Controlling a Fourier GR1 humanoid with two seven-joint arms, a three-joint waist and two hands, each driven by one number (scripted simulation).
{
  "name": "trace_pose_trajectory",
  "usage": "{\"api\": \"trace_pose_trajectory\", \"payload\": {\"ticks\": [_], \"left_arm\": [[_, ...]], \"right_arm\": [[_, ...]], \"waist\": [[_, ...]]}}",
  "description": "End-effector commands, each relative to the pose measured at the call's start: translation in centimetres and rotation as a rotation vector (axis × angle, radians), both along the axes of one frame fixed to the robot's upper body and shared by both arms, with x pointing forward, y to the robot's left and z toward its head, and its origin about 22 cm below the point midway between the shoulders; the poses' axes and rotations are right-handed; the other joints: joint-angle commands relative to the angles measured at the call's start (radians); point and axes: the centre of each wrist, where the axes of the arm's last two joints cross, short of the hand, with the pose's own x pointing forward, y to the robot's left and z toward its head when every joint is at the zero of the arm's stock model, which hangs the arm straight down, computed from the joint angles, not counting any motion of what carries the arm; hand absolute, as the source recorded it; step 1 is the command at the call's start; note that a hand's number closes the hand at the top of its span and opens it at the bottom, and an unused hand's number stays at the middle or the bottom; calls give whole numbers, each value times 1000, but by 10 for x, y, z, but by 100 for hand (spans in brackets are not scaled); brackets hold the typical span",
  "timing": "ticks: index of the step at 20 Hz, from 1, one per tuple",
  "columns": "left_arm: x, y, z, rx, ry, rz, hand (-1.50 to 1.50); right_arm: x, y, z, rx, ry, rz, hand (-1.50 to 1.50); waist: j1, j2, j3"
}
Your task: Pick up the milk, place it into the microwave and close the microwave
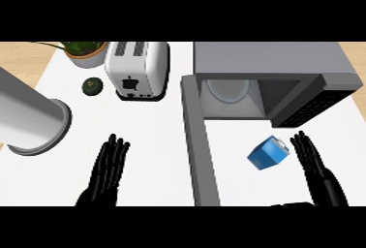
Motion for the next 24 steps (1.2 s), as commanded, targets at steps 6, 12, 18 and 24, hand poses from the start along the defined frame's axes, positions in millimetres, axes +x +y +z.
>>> {"api": "trace_pose_trajectory", "payload": {"ticks": [6,12,18,24], "left_arm": [[-18,30,-7,-23,20,-3,-150],[-13,52,-20,-32,47,2,-150],[-17,86,-3,-19,10,0,-150],[-29,83,-22,-22,30,-7,-150]], "right_arm": [[27,6,-44,-72,-14,-56,-150],[51,-5,-48,-74,-21,-83,-150],[65,-17,-65,-46,-63,-166,150],[63,-11,-83,-184,-17,-169,150]], "waist": [[3,1,0],[1,0,0],[8,2,0],[11,3,1]]}}
